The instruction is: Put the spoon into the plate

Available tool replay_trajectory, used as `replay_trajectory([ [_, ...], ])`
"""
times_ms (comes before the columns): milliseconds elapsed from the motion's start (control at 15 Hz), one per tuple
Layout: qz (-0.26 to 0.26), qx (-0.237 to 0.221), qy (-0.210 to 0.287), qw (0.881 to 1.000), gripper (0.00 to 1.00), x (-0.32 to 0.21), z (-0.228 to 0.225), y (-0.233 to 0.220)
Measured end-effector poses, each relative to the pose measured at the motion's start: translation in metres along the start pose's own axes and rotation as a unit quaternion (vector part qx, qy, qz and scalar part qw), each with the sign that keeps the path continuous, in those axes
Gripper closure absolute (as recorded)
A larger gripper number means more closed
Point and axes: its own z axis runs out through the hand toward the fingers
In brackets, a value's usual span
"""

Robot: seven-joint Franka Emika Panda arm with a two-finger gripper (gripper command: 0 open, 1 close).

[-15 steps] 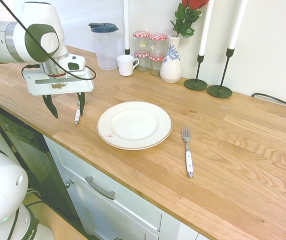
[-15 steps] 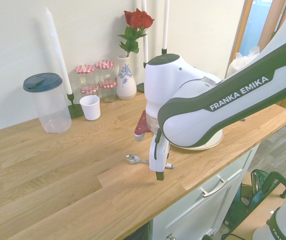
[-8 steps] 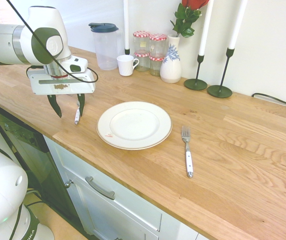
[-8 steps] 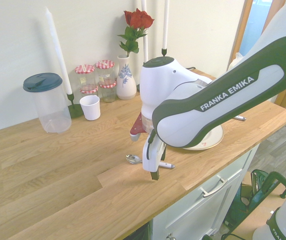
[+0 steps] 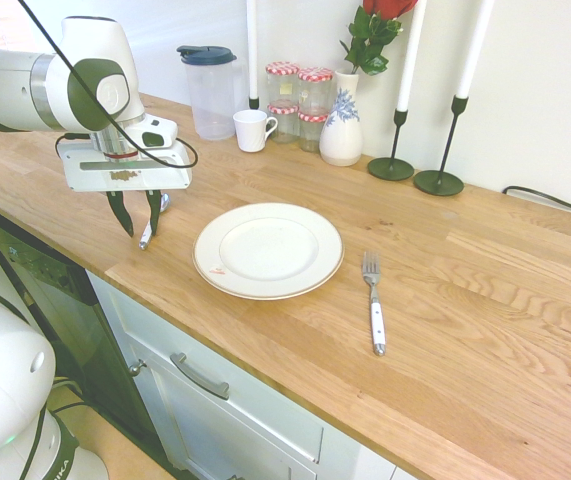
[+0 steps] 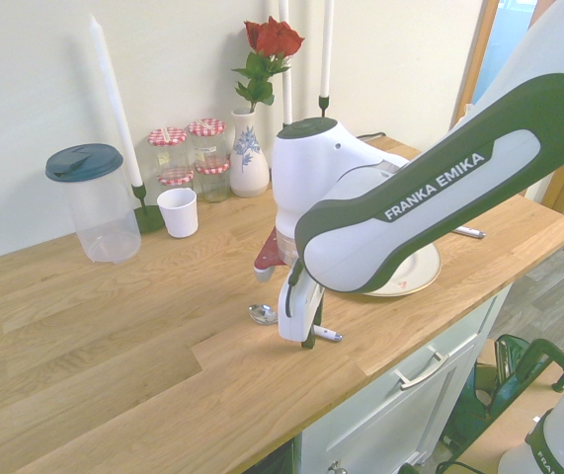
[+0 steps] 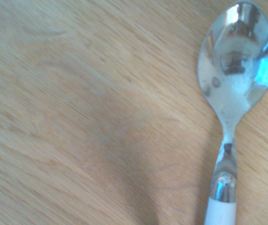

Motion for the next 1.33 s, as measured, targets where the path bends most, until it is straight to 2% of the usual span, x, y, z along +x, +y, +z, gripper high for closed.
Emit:
replay_trajectory([
  [867,0.014,0.002,0.001,1.0,1.0,0.005,-0.002,0.006],
  [1200,0.052,0.019,0.02,0.998,1.0,0.029,-0.036,0.035],
  [1333,0.103,0.034,0.031,0.994,1.0,0.052,-0.062,0.07],
])
